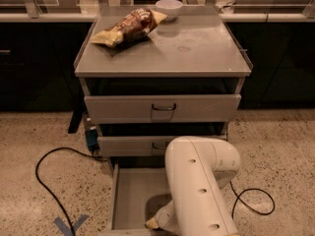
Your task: Pick pepsi can from bottom drawer and place on counter
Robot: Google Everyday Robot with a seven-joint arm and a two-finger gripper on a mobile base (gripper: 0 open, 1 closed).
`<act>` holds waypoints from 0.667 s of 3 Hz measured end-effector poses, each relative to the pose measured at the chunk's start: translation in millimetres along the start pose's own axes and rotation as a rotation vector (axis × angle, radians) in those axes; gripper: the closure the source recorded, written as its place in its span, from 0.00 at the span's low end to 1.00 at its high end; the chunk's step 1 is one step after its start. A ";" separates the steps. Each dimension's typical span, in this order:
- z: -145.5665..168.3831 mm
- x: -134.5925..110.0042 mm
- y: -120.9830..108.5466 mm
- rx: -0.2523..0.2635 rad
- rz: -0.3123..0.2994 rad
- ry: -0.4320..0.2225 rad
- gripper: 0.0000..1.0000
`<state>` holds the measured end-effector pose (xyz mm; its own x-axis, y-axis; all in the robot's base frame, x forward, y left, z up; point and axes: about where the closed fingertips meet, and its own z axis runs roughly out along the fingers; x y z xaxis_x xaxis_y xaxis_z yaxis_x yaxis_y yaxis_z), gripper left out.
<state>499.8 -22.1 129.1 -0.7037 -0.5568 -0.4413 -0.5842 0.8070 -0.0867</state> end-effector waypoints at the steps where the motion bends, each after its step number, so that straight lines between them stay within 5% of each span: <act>1: -3.8 -1.9 -0.2 0.000 0.000 0.000 1.00; 2: -9.2 -4.2 -8.8 0.005 0.022 -0.014 1.00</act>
Offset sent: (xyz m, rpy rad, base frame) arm 0.0099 -0.0165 0.0187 0.0273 -0.0201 -0.0478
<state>504.1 -28.7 140.0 -0.7111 -0.5358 -0.4553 -0.5662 0.8203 -0.0811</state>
